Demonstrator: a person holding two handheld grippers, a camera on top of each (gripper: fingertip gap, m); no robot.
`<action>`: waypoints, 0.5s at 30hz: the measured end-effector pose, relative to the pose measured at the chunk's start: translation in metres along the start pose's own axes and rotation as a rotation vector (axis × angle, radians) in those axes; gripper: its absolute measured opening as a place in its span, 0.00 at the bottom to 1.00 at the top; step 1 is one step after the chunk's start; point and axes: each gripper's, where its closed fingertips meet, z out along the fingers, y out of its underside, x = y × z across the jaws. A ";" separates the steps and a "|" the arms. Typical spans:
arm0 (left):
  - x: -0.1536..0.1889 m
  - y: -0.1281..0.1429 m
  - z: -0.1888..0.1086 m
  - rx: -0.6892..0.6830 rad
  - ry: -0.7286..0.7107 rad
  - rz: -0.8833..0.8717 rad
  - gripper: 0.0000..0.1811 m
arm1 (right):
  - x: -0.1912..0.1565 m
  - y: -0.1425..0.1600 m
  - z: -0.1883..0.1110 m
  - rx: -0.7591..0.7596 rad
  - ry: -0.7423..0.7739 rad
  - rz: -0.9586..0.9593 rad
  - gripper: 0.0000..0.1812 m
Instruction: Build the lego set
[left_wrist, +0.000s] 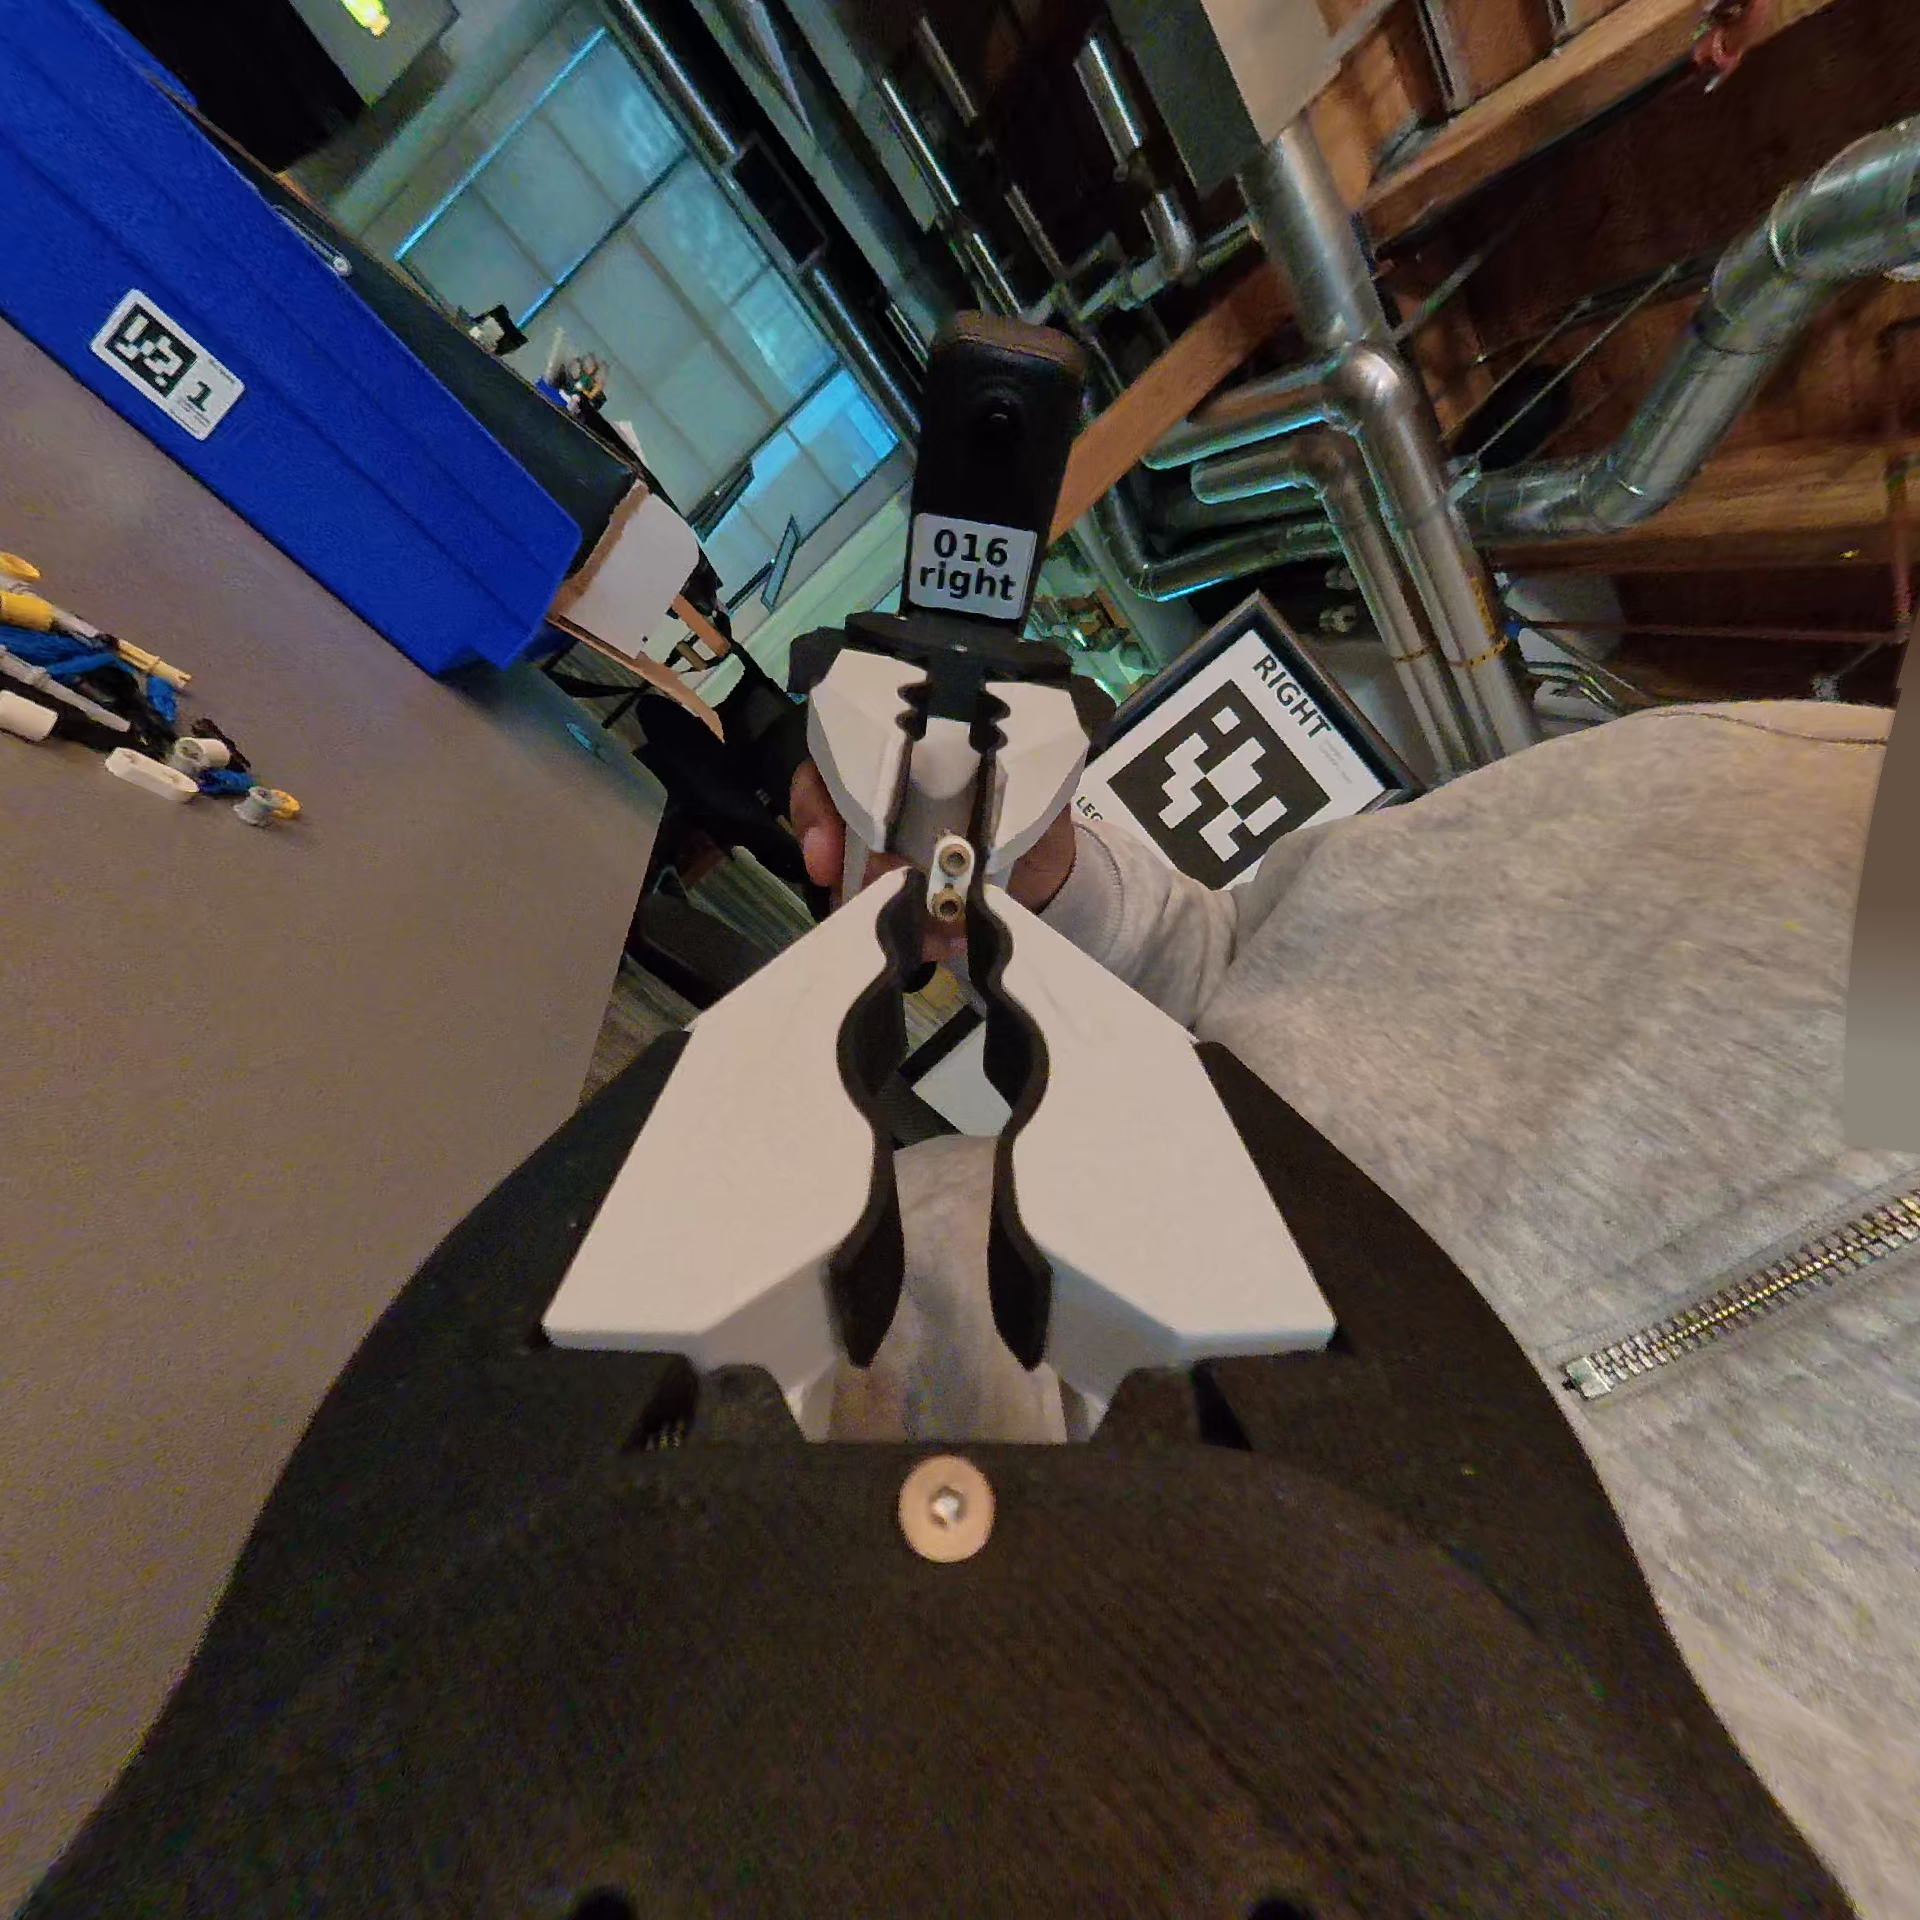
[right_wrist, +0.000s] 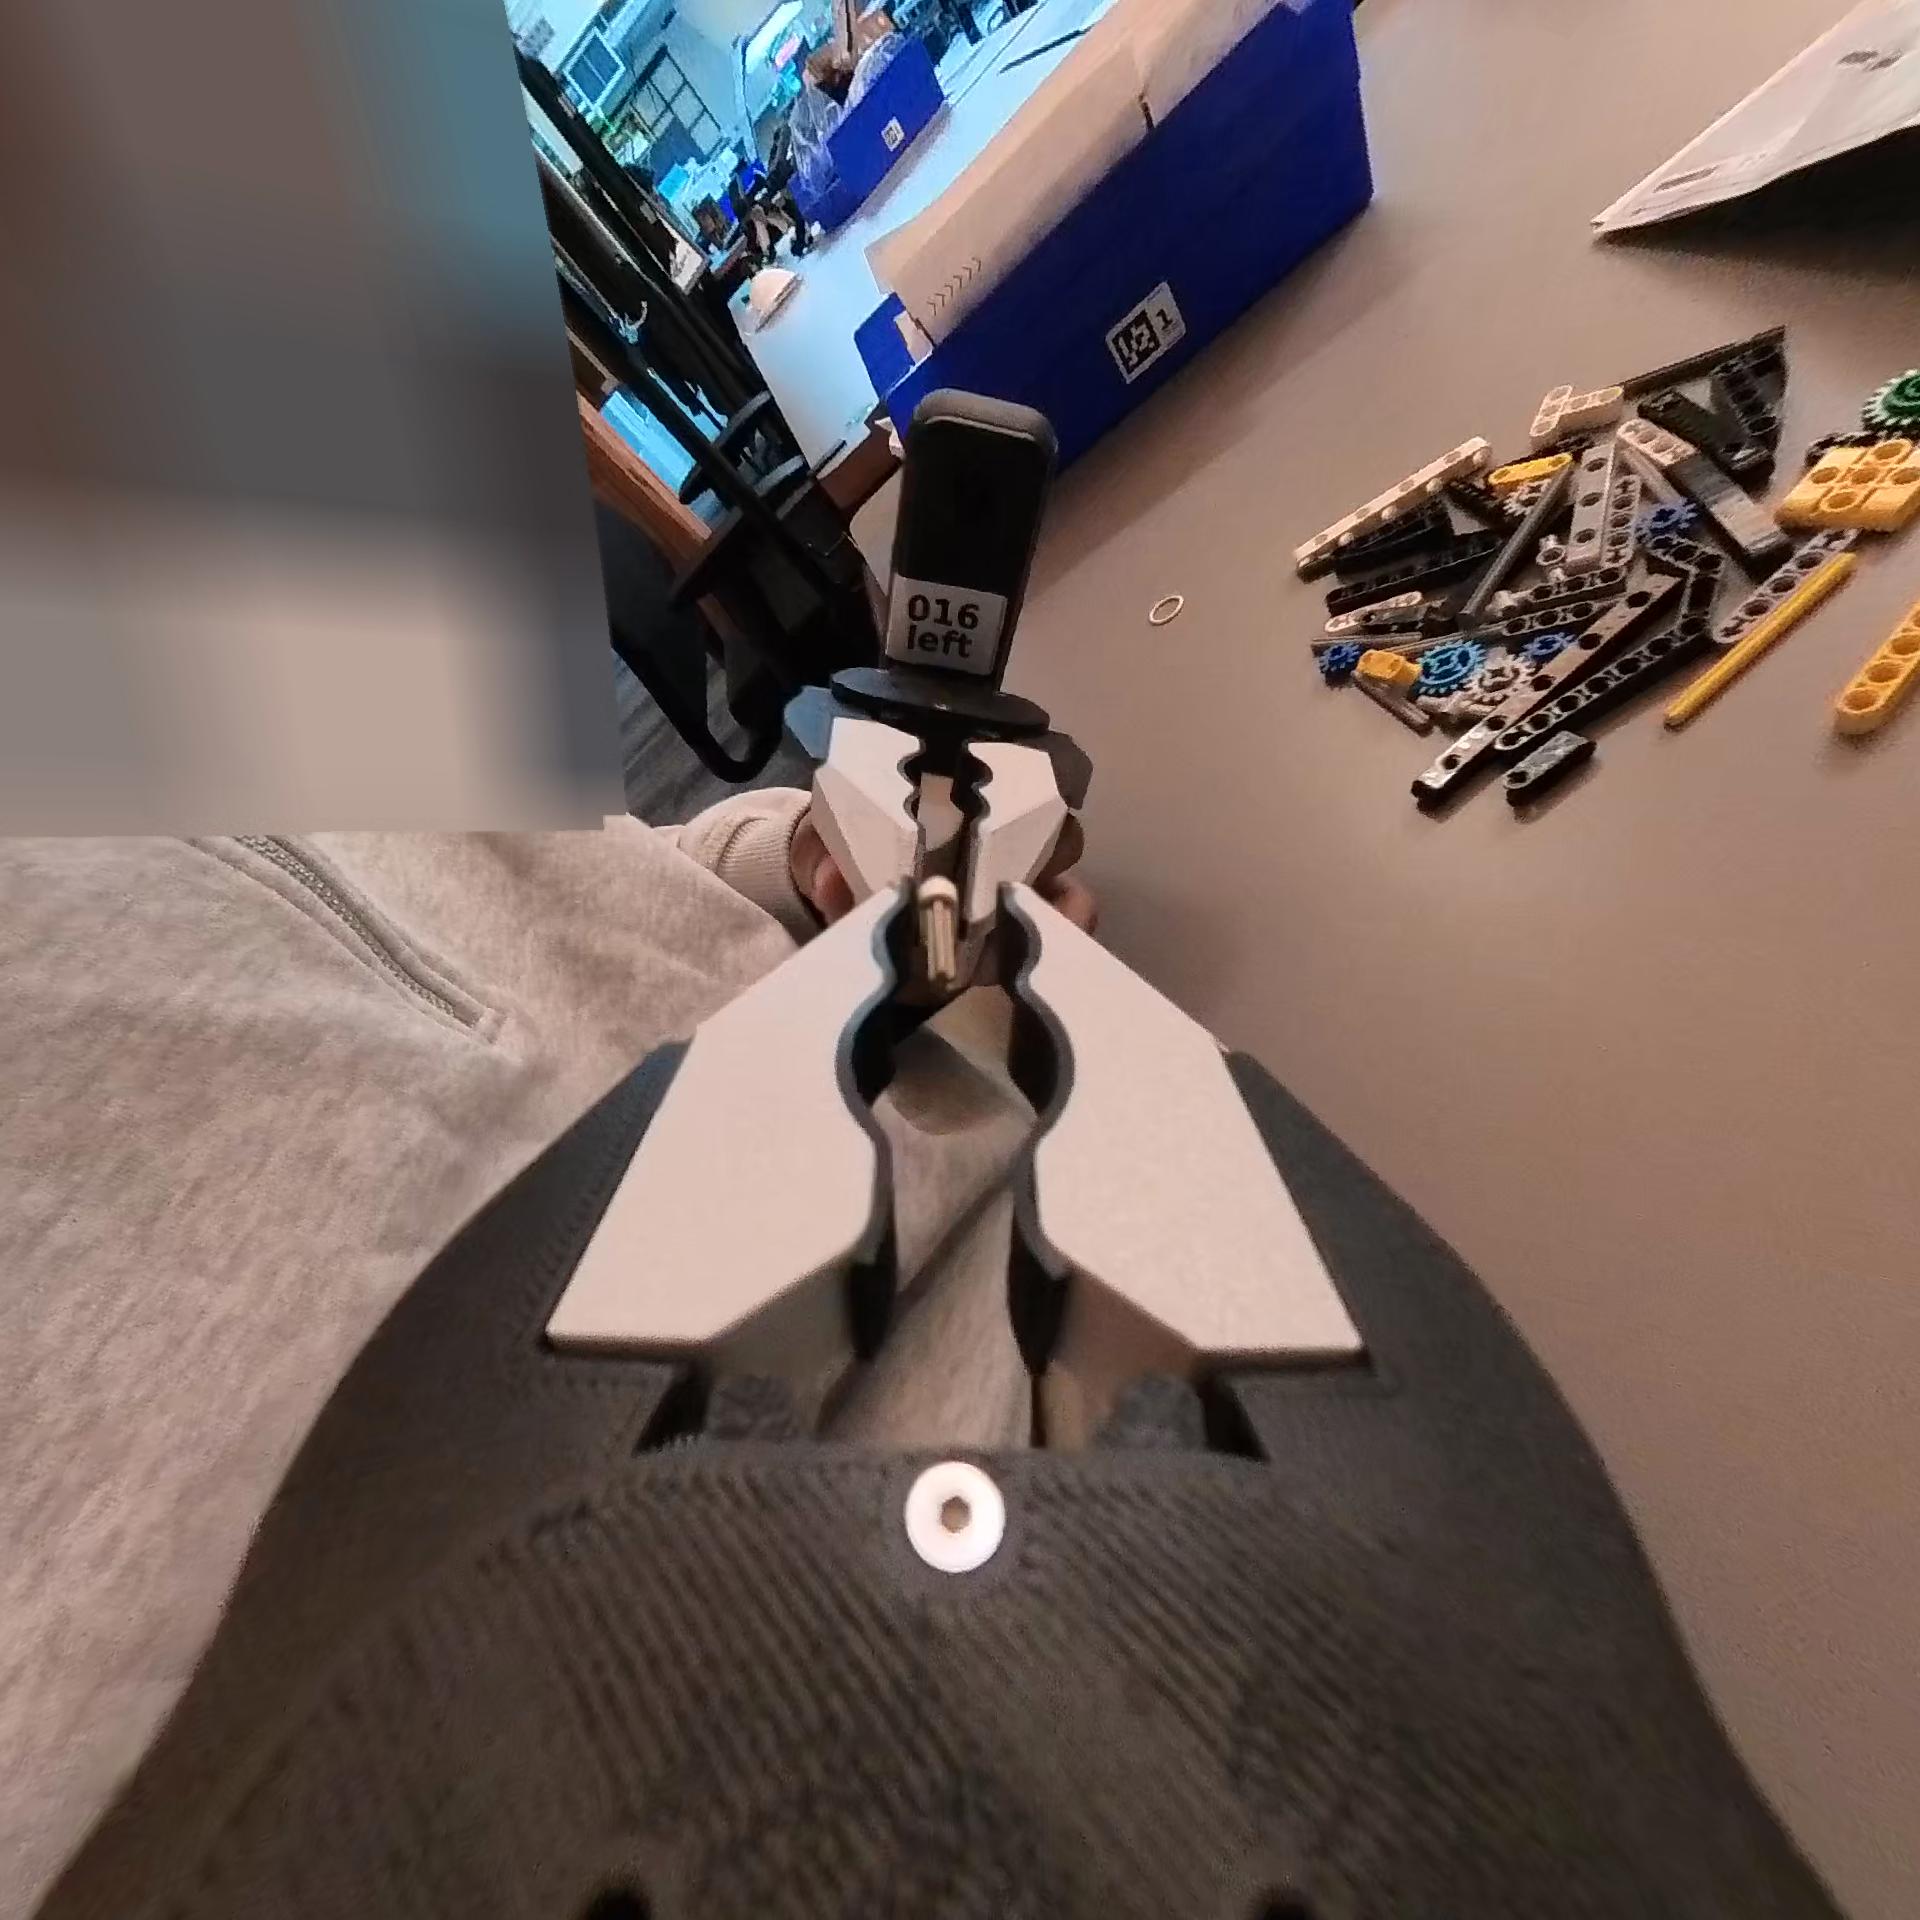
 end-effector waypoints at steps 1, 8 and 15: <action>0.000 0.000 0.000 -0.002 0.000 -0.002 0.03 | -0.001 0.000 0.001 -0.002 -0.002 -0.016 0.05; 0.001 -0.001 0.000 0.010 0.012 -0.016 0.03 | -0.004 -0.002 0.004 0.015 -0.016 -0.089 0.03; -0.007 -0.010 -0.004 0.065 -0.028 -0.046 0.08 | 0.016 -0.009 -0.008 -0.016 0.089 -0.012 0.02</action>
